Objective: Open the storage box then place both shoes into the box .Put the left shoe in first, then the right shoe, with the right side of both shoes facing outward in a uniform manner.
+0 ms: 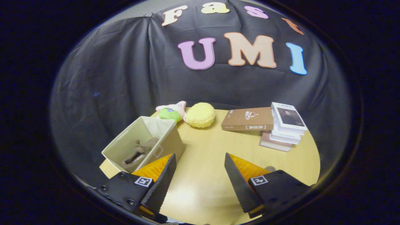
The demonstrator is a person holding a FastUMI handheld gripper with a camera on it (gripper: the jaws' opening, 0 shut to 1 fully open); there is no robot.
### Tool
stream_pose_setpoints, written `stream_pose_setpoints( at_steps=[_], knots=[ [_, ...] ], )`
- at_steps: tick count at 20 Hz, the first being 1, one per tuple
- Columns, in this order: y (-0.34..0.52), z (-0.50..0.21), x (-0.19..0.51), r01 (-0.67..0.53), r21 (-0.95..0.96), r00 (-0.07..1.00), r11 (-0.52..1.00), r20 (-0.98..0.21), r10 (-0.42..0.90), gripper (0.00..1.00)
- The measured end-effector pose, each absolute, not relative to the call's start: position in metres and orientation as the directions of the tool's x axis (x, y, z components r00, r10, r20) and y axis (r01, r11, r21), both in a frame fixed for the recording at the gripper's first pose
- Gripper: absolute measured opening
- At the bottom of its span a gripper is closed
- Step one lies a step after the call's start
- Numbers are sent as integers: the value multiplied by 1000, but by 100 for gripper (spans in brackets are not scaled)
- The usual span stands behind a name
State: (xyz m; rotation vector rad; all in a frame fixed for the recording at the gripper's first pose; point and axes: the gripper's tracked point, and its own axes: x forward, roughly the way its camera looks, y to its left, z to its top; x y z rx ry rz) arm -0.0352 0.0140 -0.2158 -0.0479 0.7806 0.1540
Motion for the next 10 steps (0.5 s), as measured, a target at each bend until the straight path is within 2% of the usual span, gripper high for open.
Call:
stream_pose_setpoints(
  at_steps=[5, 10],
  knots=[
    [-66, -226, -51, -48, -22, 695, 999, -719, 18, 98],
    [-152, -255, -74, 36, -68, 638, 997, -766, -76, 98]
  ],
)
